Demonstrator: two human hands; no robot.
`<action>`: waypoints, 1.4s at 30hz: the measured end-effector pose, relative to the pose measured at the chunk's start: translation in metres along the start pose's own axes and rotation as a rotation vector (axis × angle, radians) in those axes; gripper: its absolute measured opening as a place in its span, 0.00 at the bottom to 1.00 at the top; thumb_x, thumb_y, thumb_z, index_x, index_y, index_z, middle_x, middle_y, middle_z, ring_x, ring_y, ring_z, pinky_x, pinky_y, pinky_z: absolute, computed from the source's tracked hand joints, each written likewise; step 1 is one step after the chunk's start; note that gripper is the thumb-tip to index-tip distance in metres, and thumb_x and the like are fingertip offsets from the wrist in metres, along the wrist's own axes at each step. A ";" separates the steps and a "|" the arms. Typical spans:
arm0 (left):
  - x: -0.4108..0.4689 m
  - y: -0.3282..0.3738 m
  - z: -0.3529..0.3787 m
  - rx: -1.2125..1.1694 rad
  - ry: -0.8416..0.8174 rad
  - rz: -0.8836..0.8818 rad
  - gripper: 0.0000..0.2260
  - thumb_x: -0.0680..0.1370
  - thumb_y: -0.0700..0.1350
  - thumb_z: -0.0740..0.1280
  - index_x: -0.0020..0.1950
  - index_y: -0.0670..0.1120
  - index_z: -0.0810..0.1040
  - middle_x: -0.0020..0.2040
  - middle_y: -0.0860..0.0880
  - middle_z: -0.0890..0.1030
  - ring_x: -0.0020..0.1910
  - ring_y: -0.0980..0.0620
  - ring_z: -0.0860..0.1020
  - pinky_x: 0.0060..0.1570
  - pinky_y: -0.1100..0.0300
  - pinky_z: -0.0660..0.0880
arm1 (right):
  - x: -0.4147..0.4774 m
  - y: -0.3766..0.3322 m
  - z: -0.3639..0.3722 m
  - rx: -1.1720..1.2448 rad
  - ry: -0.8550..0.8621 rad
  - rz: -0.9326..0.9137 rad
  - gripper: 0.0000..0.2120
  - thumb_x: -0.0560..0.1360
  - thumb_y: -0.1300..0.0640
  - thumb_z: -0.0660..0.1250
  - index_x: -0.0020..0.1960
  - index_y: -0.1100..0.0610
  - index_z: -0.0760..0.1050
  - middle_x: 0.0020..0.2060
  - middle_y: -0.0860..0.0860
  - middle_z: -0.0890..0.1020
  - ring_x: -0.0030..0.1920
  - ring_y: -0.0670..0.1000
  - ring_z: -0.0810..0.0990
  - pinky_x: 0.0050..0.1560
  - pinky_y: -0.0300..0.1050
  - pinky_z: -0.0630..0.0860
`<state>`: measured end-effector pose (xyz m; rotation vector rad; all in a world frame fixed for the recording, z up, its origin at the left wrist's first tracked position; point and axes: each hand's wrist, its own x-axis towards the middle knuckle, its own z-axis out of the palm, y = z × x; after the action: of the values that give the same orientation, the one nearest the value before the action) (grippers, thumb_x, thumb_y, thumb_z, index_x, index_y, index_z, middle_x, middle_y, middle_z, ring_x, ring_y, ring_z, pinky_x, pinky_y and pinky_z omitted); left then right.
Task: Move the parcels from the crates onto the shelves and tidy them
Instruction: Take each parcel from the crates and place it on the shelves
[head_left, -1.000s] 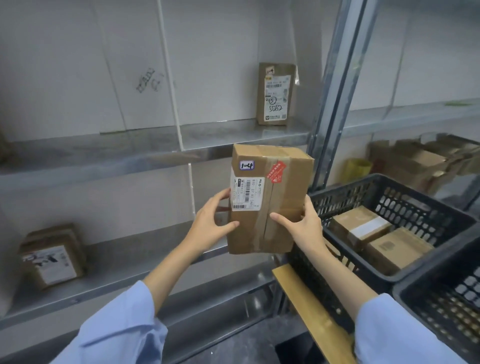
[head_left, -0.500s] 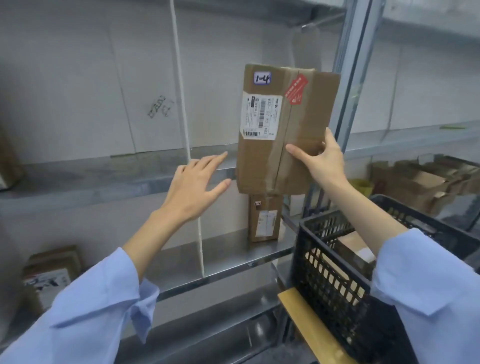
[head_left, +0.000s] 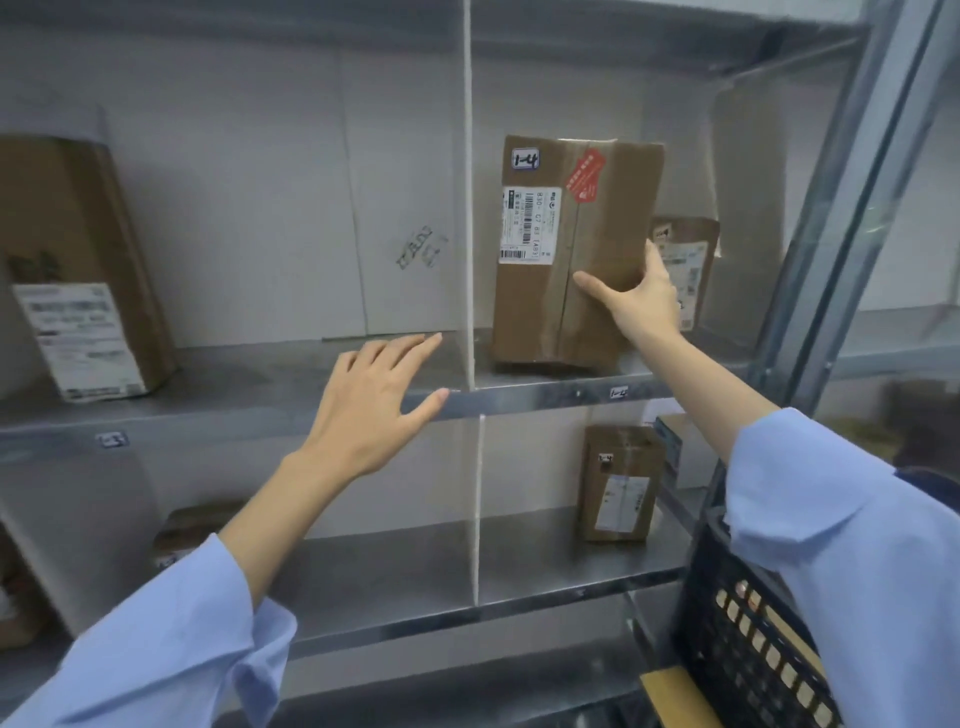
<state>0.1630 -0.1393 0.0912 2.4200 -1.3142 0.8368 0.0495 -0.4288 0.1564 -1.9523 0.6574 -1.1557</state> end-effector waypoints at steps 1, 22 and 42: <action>0.000 -0.005 0.002 0.016 -0.010 -0.012 0.29 0.78 0.64 0.49 0.77 0.55 0.63 0.72 0.54 0.70 0.67 0.51 0.69 0.61 0.54 0.64 | 0.004 0.003 0.006 0.002 -0.007 0.003 0.51 0.62 0.30 0.74 0.77 0.46 0.58 0.70 0.45 0.74 0.70 0.53 0.71 0.70 0.57 0.69; -0.004 0.008 0.012 0.065 -0.110 -0.085 0.33 0.76 0.66 0.46 0.79 0.55 0.58 0.77 0.52 0.64 0.72 0.49 0.64 0.67 0.52 0.61 | 0.020 0.014 0.025 -0.107 -0.161 0.002 0.49 0.69 0.36 0.73 0.79 0.52 0.51 0.74 0.51 0.69 0.73 0.58 0.67 0.71 0.58 0.66; 0.021 0.223 0.036 -0.227 -0.141 0.302 0.35 0.75 0.68 0.43 0.80 0.55 0.55 0.78 0.53 0.61 0.74 0.51 0.61 0.69 0.51 0.59 | -0.122 0.087 -0.183 -0.969 -0.162 -0.022 0.38 0.77 0.29 0.51 0.80 0.42 0.44 0.80 0.51 0.53 0.77 0.58 0.55 0.72 0.61 0.62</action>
<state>0.0000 -0.2943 0.0656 2.1694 -1.7552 0.5551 -0.1729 -0.4532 0.0800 -2.8018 1.2603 -0.7063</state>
